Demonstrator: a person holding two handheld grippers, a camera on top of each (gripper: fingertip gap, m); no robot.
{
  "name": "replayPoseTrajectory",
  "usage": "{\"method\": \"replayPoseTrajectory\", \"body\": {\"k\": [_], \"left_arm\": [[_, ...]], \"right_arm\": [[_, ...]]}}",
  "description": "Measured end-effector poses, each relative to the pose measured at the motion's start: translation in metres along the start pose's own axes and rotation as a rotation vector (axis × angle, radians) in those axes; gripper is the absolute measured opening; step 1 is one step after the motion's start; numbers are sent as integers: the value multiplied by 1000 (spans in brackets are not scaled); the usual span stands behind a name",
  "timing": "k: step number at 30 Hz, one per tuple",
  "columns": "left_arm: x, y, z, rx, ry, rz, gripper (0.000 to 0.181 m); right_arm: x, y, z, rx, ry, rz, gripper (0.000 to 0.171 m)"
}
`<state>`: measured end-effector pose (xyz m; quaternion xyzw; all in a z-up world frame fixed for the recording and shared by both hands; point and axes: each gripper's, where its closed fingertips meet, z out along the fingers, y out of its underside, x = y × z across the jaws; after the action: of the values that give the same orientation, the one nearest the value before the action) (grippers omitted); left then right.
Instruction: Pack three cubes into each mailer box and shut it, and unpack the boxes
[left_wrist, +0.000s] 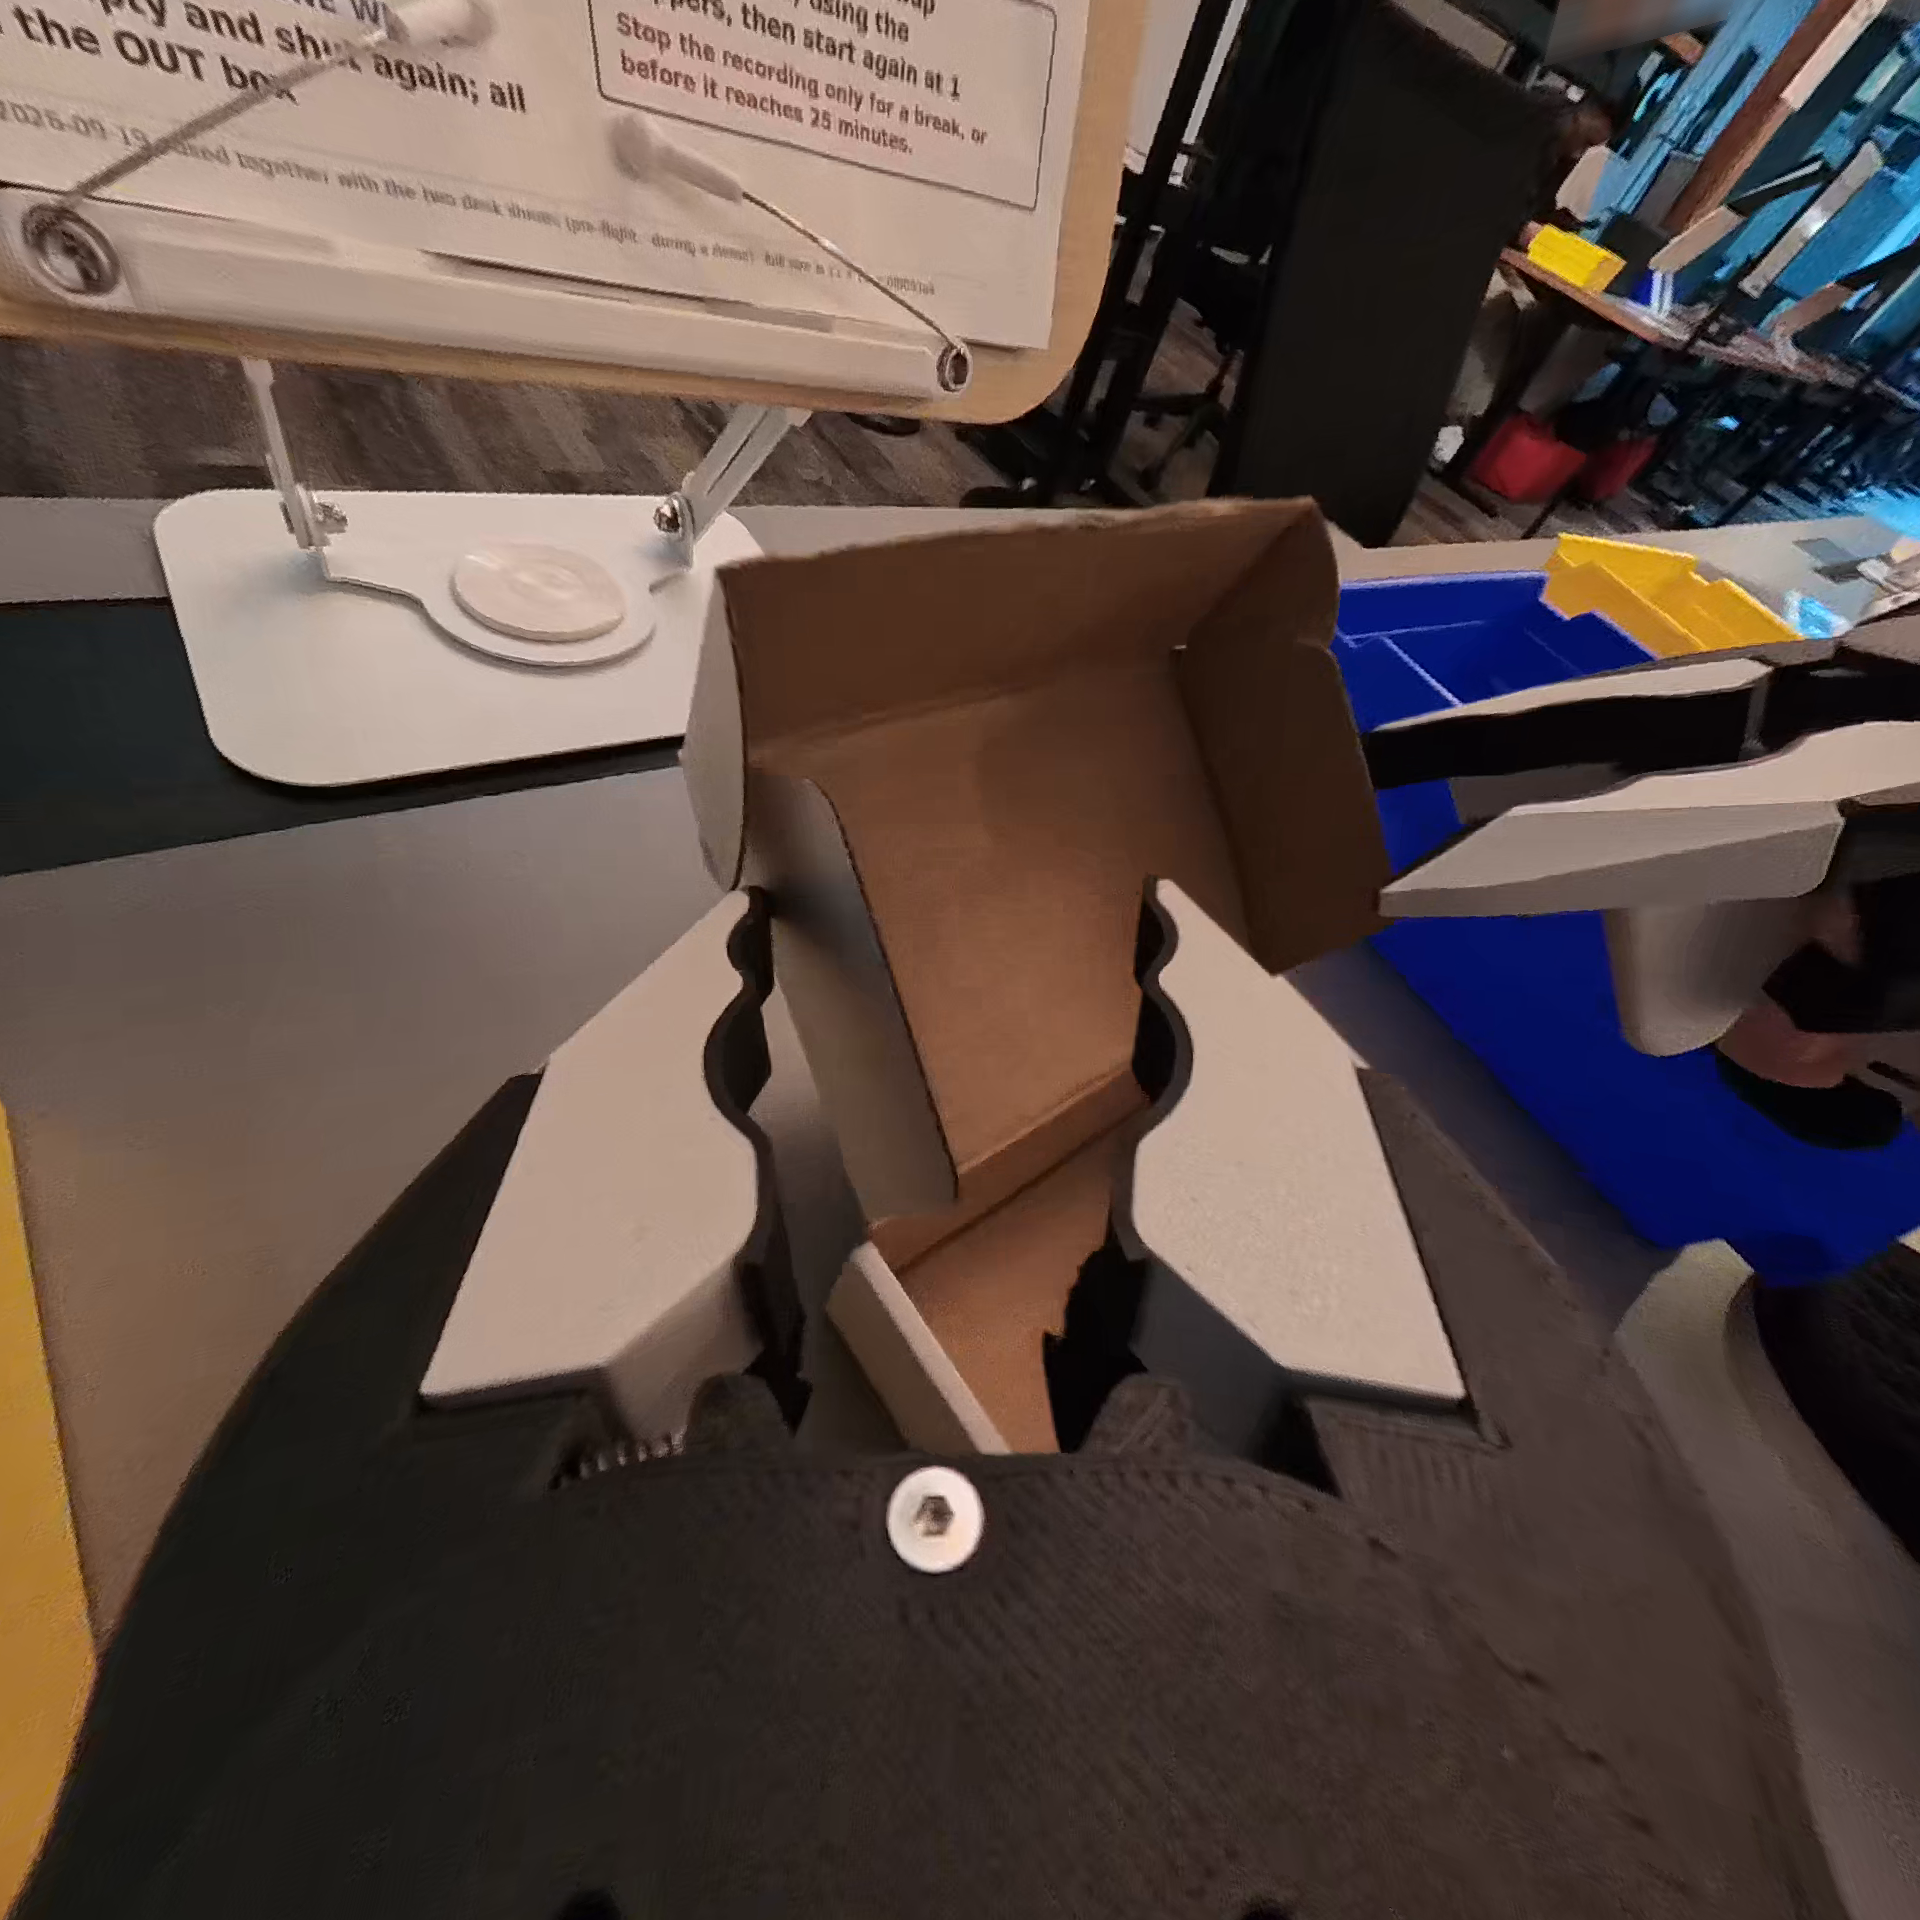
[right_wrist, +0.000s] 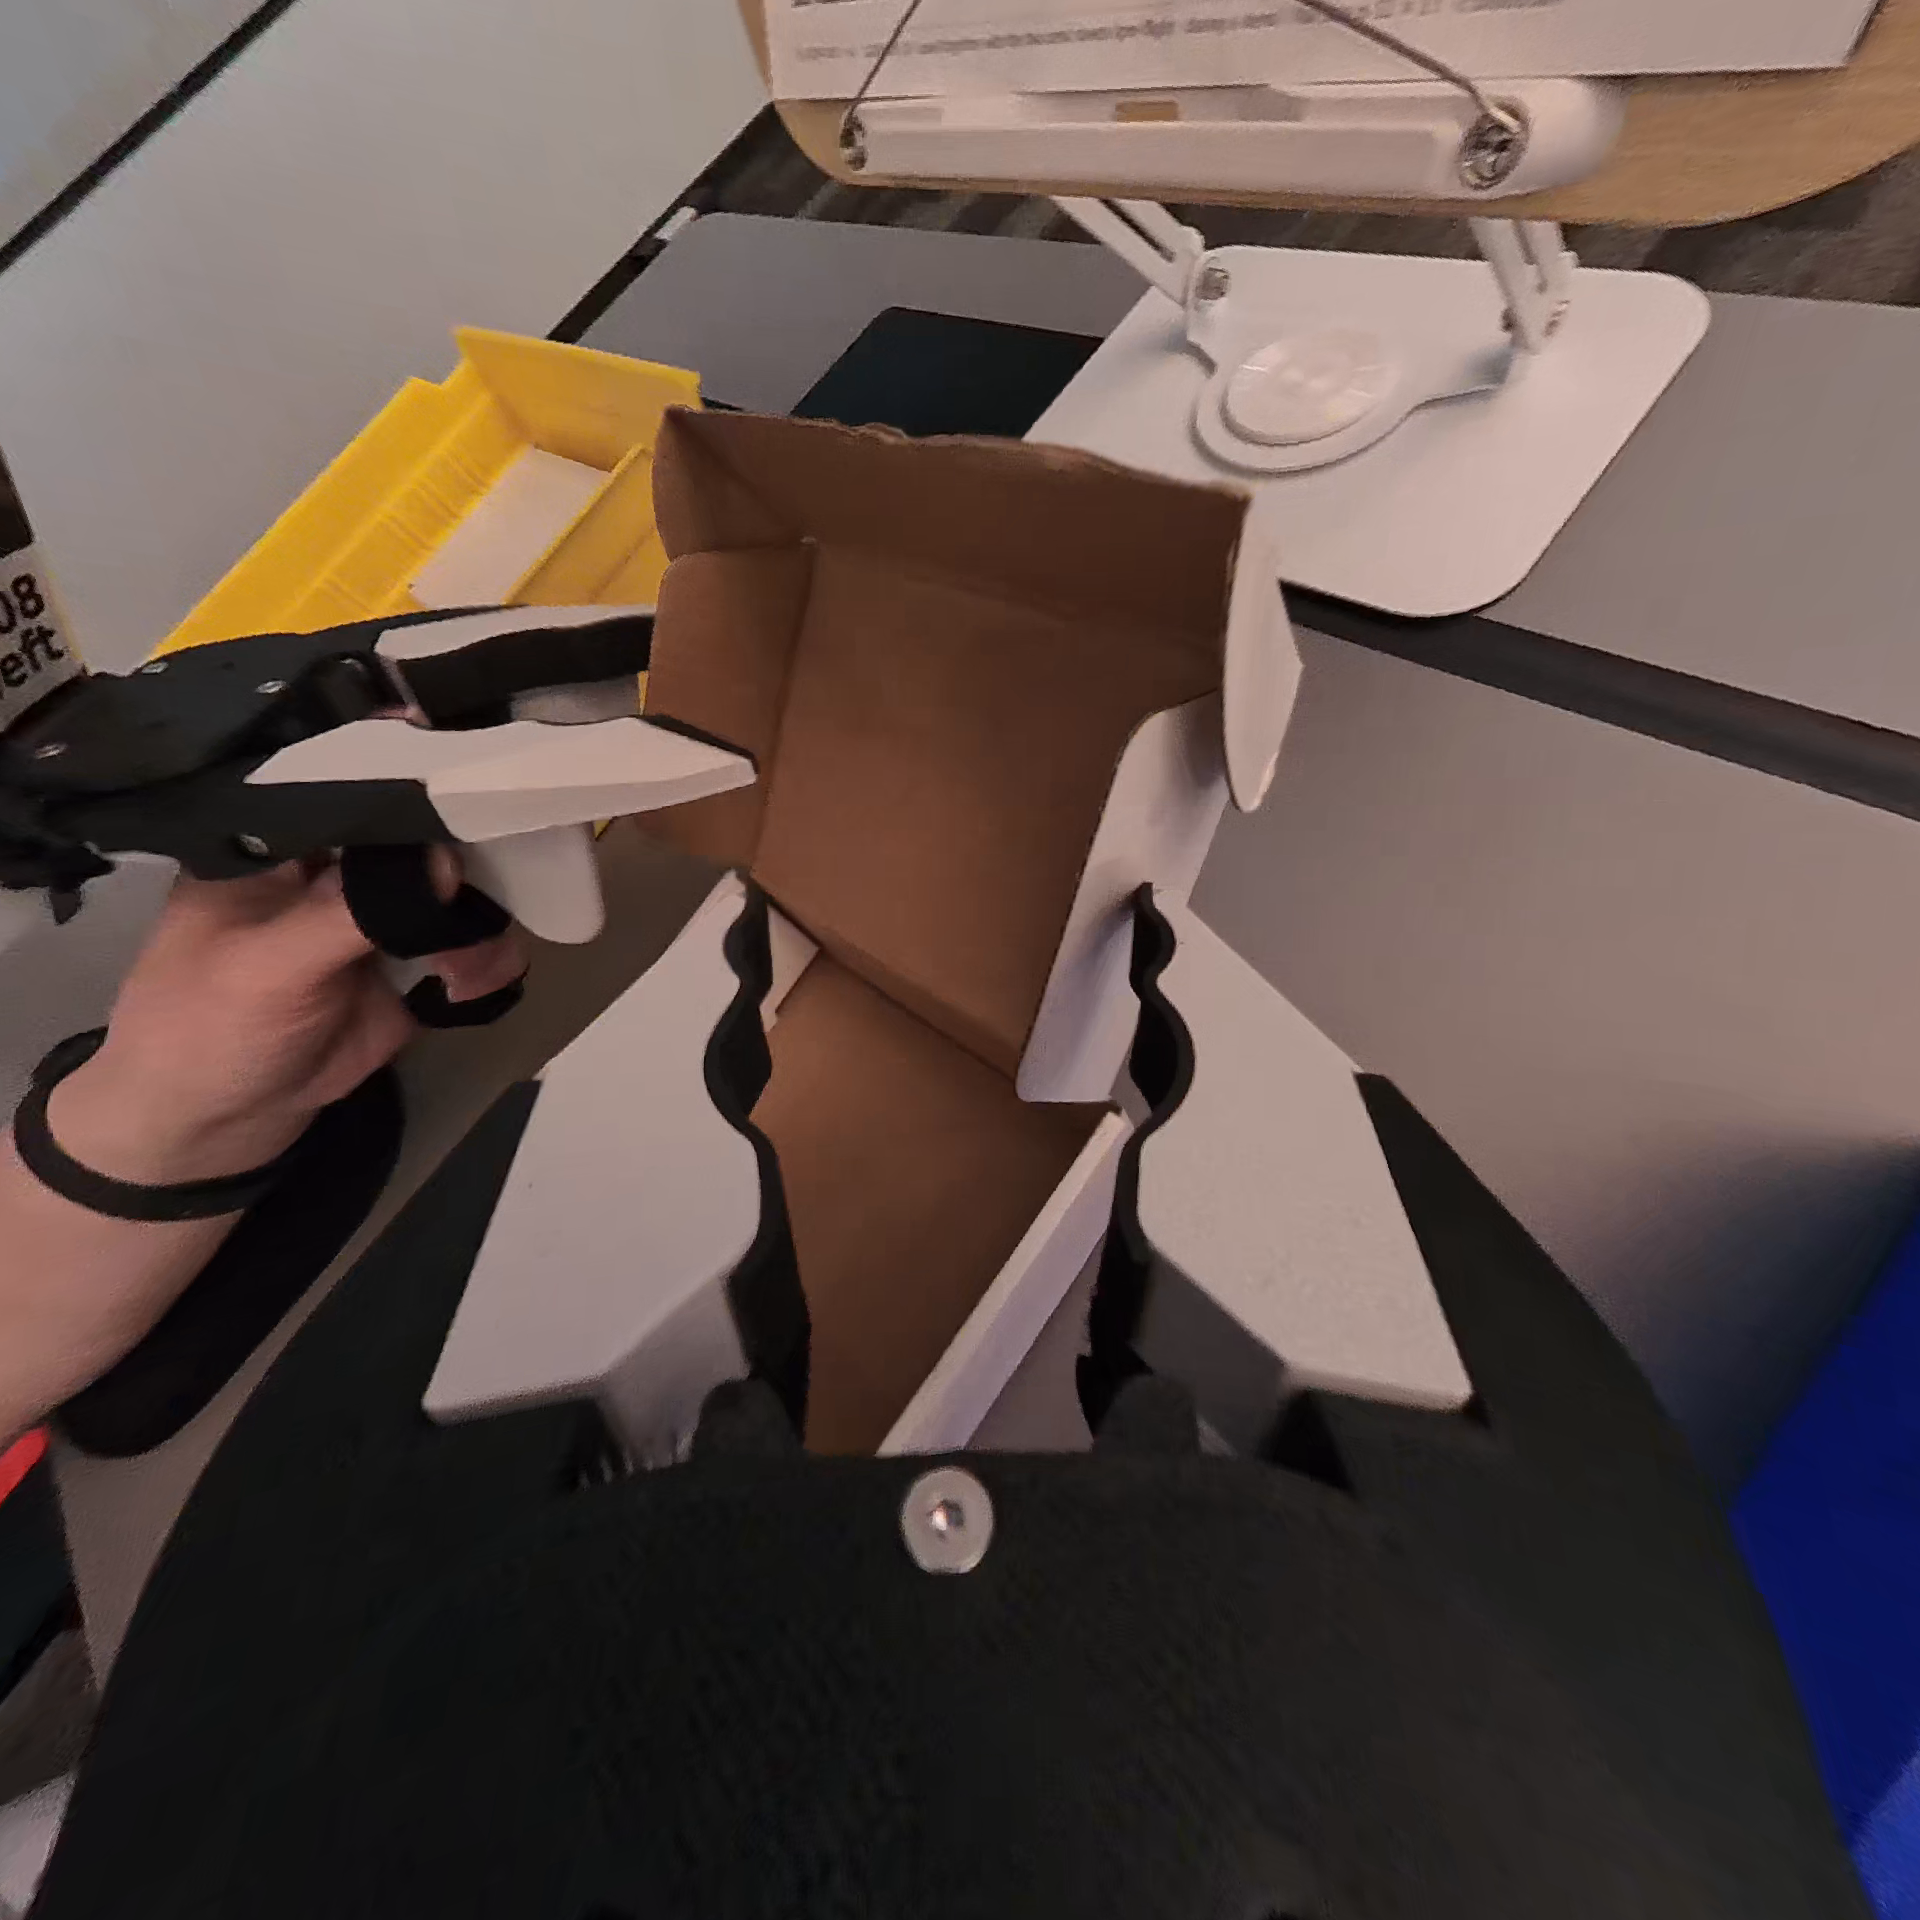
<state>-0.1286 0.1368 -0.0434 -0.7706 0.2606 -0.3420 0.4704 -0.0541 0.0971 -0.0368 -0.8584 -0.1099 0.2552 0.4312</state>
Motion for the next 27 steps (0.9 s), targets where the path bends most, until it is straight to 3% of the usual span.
{"method": "replayPoseTrajectory", "body": {"k": [5, 16, 23, 27], "left_arm": [[8, -2, -17, 12, 90, -12, 70], [46, 27, -66, 4, 187, 206, 103], [68, 53, -88, 7, 189, 373, 116], [79, 55, -102, 54, 157, 439, 116]], "right_arm": [[-7, 6, -4, -36, -31, -48, 67], [-55, 49, -34, -56, -216, -293, 74], [-75, 84, -44, 32, -75, -645, 86], [-89, 92, -55, 95, -9, -713, 85]]}}
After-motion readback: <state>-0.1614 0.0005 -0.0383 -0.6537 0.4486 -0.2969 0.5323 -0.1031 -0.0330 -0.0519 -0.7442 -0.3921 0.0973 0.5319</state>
